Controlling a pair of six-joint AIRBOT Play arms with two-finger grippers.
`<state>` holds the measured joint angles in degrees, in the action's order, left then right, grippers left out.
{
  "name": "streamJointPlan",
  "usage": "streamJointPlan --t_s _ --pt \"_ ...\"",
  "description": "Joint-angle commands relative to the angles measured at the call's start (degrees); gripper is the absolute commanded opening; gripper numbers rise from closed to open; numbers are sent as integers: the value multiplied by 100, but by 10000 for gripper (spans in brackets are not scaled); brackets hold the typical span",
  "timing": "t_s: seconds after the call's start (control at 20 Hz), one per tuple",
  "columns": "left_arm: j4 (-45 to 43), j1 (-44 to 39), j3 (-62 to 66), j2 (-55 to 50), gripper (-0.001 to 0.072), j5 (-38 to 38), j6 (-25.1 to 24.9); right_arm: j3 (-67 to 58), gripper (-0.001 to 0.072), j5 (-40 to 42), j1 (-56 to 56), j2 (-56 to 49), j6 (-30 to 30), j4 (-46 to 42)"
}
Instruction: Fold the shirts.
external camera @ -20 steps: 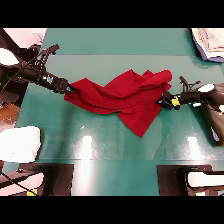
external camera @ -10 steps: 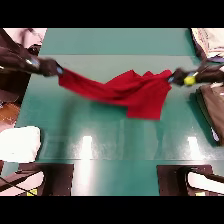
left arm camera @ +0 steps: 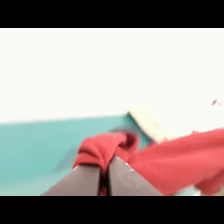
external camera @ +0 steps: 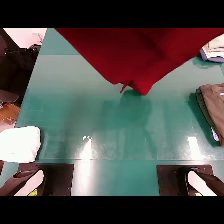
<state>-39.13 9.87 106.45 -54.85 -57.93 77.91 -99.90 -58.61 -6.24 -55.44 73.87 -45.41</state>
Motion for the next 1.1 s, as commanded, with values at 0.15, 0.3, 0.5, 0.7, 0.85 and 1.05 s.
streamJointPlan --t_s 0.15,0.3,0.5,0.7,0.85,1.05 --pt "612 28 1123 348 28 44 13 -763 17 -33 -42 717 13 -807" --pt "918 28 1145 503 28 15 13 -754 17 -39 -42 957 162 -1075" --pt "452 28 940 448 28 -407 157 -754 16 -651 -42 627 758 -1154" --pt "-299 -59 -868 267 28 -1353 726 -734 16 -2199 142 -719 1084 -1180" --pt "-433 -487 -2975 81 28 -1233 684 -391 16 -2546 570 -1856 1117 -1176" --pt "-518 -883 -4603 -765 28 144 199 463 16 -1335 1075 -2896 898 -1178"
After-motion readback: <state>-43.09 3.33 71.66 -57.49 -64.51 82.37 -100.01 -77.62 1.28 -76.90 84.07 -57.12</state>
